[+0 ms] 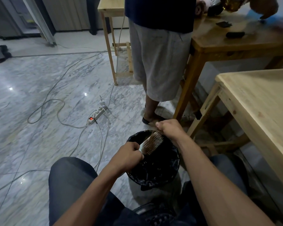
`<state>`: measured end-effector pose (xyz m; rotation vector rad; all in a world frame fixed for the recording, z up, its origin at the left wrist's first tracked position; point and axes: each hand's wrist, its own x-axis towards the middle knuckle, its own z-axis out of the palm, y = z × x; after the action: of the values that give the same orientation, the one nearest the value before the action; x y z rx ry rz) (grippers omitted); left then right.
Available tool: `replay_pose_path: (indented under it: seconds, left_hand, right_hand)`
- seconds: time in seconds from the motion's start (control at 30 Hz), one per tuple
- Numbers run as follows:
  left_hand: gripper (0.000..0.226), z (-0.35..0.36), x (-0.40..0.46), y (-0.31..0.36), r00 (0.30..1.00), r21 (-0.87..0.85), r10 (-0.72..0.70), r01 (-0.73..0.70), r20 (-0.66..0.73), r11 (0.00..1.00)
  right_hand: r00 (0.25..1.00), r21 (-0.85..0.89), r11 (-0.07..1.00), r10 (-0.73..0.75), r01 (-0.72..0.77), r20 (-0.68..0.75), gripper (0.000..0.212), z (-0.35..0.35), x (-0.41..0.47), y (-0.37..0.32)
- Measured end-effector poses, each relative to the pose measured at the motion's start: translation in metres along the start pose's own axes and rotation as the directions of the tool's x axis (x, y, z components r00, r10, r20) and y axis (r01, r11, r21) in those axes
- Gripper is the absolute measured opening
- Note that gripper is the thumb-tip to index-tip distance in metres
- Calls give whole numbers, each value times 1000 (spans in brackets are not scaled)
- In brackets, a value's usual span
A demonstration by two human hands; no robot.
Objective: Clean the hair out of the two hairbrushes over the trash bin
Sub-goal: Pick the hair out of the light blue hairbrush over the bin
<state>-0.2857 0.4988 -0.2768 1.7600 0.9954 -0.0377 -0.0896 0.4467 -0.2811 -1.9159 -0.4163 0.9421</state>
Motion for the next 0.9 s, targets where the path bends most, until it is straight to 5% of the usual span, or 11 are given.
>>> replay_pose_path:
  seconds: [0.2,0.4,0.57,0.63,0.73,0.83,0.9]
  left_hand:
    - [16,-7,5,11,1000,160,10,-6,-26,987]
    - [21,-21,5,5,992,383,-68,103,-104,918]
    - [15,-24,8,-15,978,266,-101,148,-184,952]
    - [14,-23,8,-15,974,153,-95,128,-205,980]
    - [18,-21,7,-13,973,59,-59,74,-225,995]
    - [31,-20,5,-11,975,61,1,13,-222,998]
    - [32,-19,5,-12,975,55,7,5,-224,998]
  right_hand:
    - [942,513,855,232,-78,-243,18,-3,11,-18]
    - [896,608,793,242,38,-372,9,-33,15,-36]
    - [899,557,823,156,111,-410,17,-42,9,-38]
    - [921,398,916,114,46,-371,12,-39,5,-21]
    - [982,-12,989,141,-144,-128,8,-27,9,19]
    - [980,-433,888,194,-153,51,35,-13,11,41]
    - [993,-405,912,100,-69,56,58,-11,11,39]
